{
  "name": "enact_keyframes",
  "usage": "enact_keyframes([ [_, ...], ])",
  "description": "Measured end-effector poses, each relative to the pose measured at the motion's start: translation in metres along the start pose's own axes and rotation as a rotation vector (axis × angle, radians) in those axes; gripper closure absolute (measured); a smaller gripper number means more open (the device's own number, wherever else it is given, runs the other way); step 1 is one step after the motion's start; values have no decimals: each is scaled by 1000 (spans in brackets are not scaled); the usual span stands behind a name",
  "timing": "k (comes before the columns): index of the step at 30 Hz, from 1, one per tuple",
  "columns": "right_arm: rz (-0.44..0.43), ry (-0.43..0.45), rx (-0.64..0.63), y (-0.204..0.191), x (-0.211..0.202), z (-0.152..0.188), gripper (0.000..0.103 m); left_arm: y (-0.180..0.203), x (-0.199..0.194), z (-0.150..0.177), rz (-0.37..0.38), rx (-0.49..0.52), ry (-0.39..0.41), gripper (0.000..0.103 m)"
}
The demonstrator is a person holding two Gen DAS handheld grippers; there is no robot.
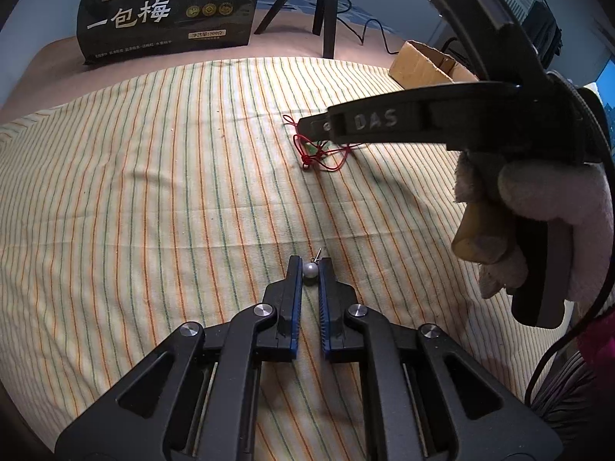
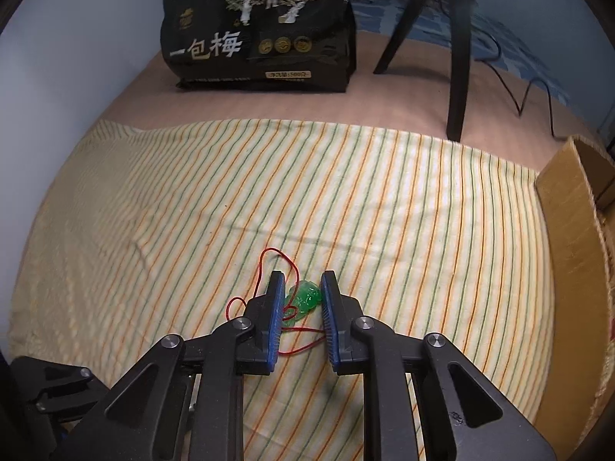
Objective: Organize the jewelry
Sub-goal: 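Grasp the second pearl earring with left tool while right tool grasps green jade pendant, then carry pearl earring and jade pendant into the box and open both tools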
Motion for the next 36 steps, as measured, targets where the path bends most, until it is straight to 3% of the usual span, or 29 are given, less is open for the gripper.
enact_keyframes([
  [5, -42, -16, 2, -4, 0, 0, 85, -2, -4, 5, -2, -10, 1, 97],
  [10, -5, -25, -93, -15, 8, 8, 71, -3, -9, 10, -6, -18, 0, 97],
  [15, 6, -24, -162, -17, 11, 13, 71, -5, -14, 15, -10, -21, 0, 97],
  [20, 50, -4, -205, -16, 8, 18, 81, -4, -17, 16, -19, -18, 1, 97],
  [21, 56, -1, -205, -16, 7, 18, 92, -4, -19, 17, -20, -19, 2, 97],
  [29, 68, 23, -186, -8, -7, 15, 92, -8, -31, 12, -36, -36, 24, 97],
  [36, 47, 86, -142, 4, -47, 9, 92, -7, -49, 6, -46, -31, 66, 97],
])
Point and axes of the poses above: each gripper's, at about its wrist camera, not at the fingertips, and x roughly the way its jaws point, y to its right, z to its underside, the point moved 9 cm from there along x, roughly the way its jaws point, and after that the axes turned 12 degrees about x, right-handed, at the moved point
